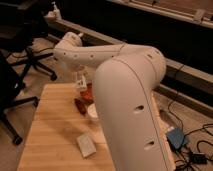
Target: Place the bottle in the ceramic bowl
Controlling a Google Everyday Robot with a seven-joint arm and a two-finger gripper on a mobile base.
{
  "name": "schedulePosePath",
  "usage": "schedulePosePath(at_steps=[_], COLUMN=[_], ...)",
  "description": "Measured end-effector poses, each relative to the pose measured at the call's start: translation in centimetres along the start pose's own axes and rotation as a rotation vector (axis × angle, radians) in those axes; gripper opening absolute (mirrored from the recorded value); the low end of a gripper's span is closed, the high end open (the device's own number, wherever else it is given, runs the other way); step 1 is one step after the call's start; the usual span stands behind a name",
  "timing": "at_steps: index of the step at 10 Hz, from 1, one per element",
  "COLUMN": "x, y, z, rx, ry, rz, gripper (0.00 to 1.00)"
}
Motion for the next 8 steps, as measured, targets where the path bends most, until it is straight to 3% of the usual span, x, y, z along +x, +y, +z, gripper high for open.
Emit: schedulePosePath(at_steps=[4,7,8], x=[0.4,0.7,0.6], y=[-1.8,-2.6,-2.8], z=[1.1,1.9,2.1], rx=[0.046,0.063,0.066], ry=[-0.011,-0.009,-0.008], rz=[0.034,0.056,0.060], gripper=[0.31,0.04,0.00])
